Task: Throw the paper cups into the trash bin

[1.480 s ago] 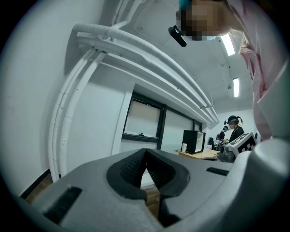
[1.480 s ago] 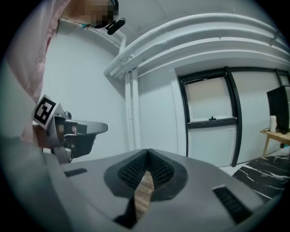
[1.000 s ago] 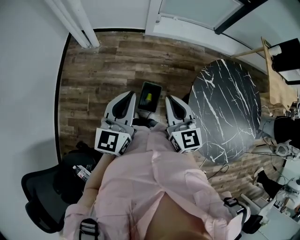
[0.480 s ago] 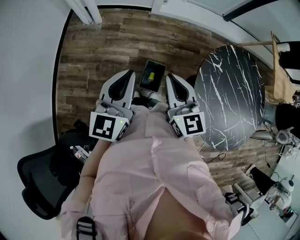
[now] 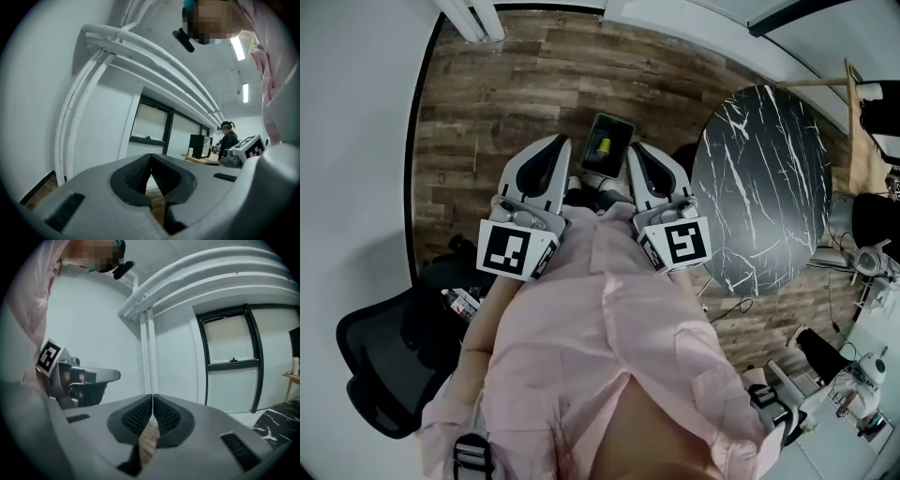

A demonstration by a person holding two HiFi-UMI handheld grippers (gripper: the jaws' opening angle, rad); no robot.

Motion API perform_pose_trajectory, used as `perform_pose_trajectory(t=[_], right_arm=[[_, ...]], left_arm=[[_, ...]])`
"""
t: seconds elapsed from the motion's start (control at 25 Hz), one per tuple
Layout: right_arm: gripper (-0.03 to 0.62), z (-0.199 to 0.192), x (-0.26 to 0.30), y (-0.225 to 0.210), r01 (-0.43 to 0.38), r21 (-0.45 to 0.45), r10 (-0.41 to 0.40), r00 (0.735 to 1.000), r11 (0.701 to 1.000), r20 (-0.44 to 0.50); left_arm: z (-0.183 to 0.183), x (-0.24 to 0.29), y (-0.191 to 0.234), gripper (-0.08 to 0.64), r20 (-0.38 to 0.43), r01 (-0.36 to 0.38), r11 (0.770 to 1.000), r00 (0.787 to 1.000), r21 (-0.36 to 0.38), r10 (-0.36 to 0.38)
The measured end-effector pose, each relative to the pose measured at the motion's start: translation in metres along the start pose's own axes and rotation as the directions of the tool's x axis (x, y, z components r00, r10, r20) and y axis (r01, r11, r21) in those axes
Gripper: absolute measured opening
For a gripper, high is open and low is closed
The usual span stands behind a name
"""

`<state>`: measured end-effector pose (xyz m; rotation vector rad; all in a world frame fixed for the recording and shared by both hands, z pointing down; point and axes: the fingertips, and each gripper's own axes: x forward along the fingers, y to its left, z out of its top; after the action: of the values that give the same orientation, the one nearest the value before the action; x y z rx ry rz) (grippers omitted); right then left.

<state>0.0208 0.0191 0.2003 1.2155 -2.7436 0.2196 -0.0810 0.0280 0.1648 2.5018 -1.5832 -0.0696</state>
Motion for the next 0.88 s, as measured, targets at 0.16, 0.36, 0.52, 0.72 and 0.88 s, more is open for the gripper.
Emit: perform_pose_trajectory(t=[0.16, 0.36, 0.52, 0.72, 0.88], right_arm=[[0.031, -0.003, 0.004, 0.004, -0.013, -0.019, 0.012, 1.0, 1.0, -0.027], [0.031, -0.006, 0.008, 0.011, -0.032, -0.038, 0.03, 0.998, 0.999, -0.051], [0.031, -0.008, 0.012, 0.008, -0.044, -0.03, 0.042, 0.997, 0.999, -0.065], [0.031, -0.01, 0.019, 0.017, -0.066, -0.037, 0.062, 0.994, 0.997, -0.095], [0.031, -0.007, 0.025, 0.026, -0.099, -0.056, 0.092, 0.99, 0.994, -0.104]], left_arm=[[0.002, 0.001, 0.0, 0.015, 0.009, -0.005, 1.0, 1.0, -0.019, 0.006], [0.002, 0.0, 0.001, 0.015, -0.005, -0.008, 0.999, 1.0, -0.043, 0.007], [0.001, 0.007, 0.0, 0.015, -0.014, -0.002, 0.999, 1.0, -0.044, 0.002], [-0.003, 0.007, 0.005, 0.015, -0.036, 0.022, 1.0, 0.999, -0.01, -0.022], [0.001, 0.01, 0.006, 0.015, -0.01, 0.025, 1.0, 1.0, -0.007, -0.025]])
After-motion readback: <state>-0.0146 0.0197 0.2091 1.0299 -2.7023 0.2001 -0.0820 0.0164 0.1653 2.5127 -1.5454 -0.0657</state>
